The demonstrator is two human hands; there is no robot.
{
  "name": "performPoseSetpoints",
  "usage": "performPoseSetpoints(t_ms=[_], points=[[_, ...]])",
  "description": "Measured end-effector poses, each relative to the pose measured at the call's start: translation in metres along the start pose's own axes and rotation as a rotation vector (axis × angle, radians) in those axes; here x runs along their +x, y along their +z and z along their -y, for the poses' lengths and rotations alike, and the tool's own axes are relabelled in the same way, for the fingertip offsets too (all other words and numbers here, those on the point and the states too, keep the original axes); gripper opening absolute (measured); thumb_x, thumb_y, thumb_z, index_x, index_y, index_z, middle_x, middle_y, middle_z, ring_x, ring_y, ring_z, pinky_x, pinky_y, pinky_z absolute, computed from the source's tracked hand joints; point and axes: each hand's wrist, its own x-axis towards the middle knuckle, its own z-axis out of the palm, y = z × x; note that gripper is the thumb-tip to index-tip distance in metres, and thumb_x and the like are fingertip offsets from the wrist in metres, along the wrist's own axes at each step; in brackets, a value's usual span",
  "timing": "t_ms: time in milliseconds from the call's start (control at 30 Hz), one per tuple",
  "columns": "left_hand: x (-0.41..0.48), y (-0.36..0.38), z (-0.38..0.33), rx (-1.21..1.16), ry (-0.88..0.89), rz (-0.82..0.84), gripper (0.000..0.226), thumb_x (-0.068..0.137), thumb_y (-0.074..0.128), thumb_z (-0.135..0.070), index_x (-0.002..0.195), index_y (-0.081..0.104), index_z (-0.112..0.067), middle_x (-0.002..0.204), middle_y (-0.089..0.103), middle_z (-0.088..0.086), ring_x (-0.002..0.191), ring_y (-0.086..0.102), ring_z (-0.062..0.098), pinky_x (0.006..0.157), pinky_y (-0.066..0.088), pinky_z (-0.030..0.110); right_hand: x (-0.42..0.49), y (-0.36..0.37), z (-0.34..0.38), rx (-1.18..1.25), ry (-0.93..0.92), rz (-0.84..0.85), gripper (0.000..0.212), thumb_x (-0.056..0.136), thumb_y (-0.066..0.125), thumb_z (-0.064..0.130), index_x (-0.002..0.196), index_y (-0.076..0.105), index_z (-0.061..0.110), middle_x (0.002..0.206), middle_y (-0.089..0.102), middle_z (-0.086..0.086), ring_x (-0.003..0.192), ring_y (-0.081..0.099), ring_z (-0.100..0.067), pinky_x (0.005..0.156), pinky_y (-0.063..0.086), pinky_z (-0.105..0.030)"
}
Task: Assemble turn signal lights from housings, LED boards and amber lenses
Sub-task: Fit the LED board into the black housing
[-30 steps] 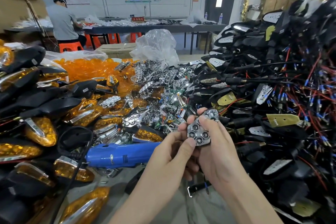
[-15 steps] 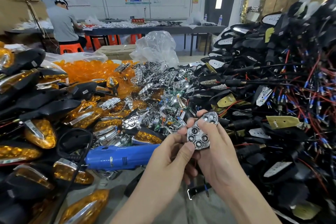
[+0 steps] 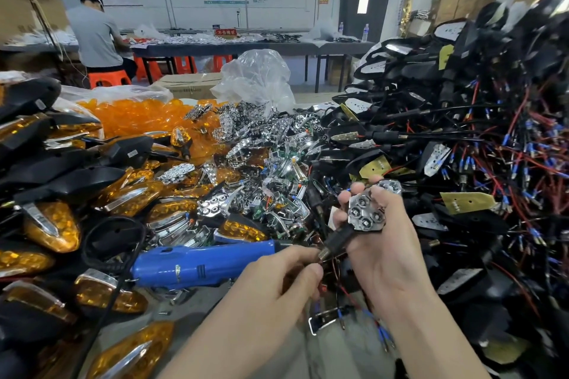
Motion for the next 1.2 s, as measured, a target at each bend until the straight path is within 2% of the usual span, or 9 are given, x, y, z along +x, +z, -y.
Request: performPoseSetpoints(t_ms=[100,167,267,367,467,700,800,900,1200], points=[[-0.0008,-0.0008,-0.0001,0.123,0.013,-0.029,0.016,0.096,0.045,-0.052,0.107,0.056,-0.055,0.086,0.073,-0.016,0.076,0.067,0.006,0.07,0.052,0.025,0.0002,-0.0013,0.0025,0.015,0.001,-0.019,0.024,0.101,0.044,0.008,0.09,0.063,0.018,0.076,0.064,-0.001,0.065,0.064,-0.016,0.047,0.046,-0.025],[-0.0019,-0.0001,-0.0007,0.177,0.026,-0.039,0.024,0.093,0.04,-0.058,0.106,0.058,-0.05,0.084,0.071,-0.018,0.071,0.064,0.004,0.064,0.049,0.023,-0.0002,-0.0008,0.0021,0.018,-0.003,-0.025,0.024,0.101,0.044,0.007,0.09,0.063,0.018,0.076,0.064,-0.001,0.064,0.064,-0.016,0.047,0.046,-0.025],[-0.0018,0.0,-0.0002,0.261,0.034,-0.068,0.026,0.094,0.038,-0.058,0.1,0.058,-0.043,0.069,0.064,-0.017,0.056,0.053,0.003,0.051,0.035,0.018,-0.0002,-0.0019,0.0008,0.023,-0.009,-0.024,0.024,0.101,0.045,0.008,0.091,0.063,0.019,0.078,0.065,-0.001,0.066,0.065,-0.016,0.048,0.047,-0.026],[-0.0027,0.0003,-0.0011,0.298,0.036,-0.07,0.029,0.093,0.036,-0.058,0.099,0.059,-0.041,0.066,0.061,-0.013,0.052,0.05,0.006,0.049,0.031,0.019,-0.0014,-0.0027,0.0016,0.037,-0.015,-0.017,0.022,0.1,0.044,0.009,0.093,0.062,0.019,0.079,0.064,0.0,0.067,0.065,-0.016,0.05,0.048,-0.025],[-0.0037,0.002,-0.0026,0.323,0.034,-0.033,0.026,0.098,0.038,-0.051,0.104,0.062,-0.041,0.062,0.057,-0.021,0.053,0.049,0.006,0.049,0.029,0.02,-0.0033,-0.0033,0.0019,0.044,-0.018,-0.009,0.022,0.1,0.044,0.009,0.093,0.061,0.02,0.079,0.064,0.001,0.068,0.064,-0.016,0.051,0.048,-0.025],[-0.0029,0.0029,-0.0028,0.326,0.063,-0.036,0.018,0.099,0.042,-0.045,0.106,0.058,-0.045,0.068,0.057,-0.03,0.059,0.05,0.004,0.053,0.03,0.02,-0.005,0.0003,0.0007,0.054,-0.009,0.017,0.021,0.099,0.041,0.009,0.093,0.058,0.02,0.076,0.061,0.001,0.065,0.062,-0.016,0.05,0.046,-0.024],[-0.002,0.0025,-0.0029,0.333,0.068,-0.043,0.015,0.099,0.042,-0.044,0.105,0.055,-0.049,0.081,0.061,-0.035,0.063,0.053,0.002,0.055,0.033,0.019,-0.005,0.0016,0.001,0.046,-0.007,0.02,0.021,0.098,0.041,0.008,0.092,0.058,0.02,0.076,0.061,0.001,0.066,0.061,-0.016,0.05,0.046,-0.024],[-0.0011,0.0029,-0.001,0.321,0.08,-0.042,0.014,0.098,0.041,-0.046,0.107,0.049,-0.053,0.093,0.066,-0.031,0.066,0.056,0.002,0.056,0.039,0.019,-0.0044,0.0015,0.0003,0.037,-0.011,0.018,0.021,0.098,0.042,0.008,0.093,0.059,0.02,0.075,0.061,0.0,0.064,0.062,-0.015,0.049,0.047,-0.024],[-0.0003,0.0055,0.0024,0.288,0.075,-0.044,0.024,0.096,0.041,-0.049,0.106,0.062,-0.043,0.081,0.064,-0.029,0.066,0.055,0.003,0.059,0.041,0.022,-0.006,0.0014,-0.0005,-0.003,-0.02,0.039,0.021,0.098,0.046,0.006,0.093,0.062,0.019,0.077,0.062,-0.001,0.066,0.062,-0.016,0.051,0.047,-0.025]])
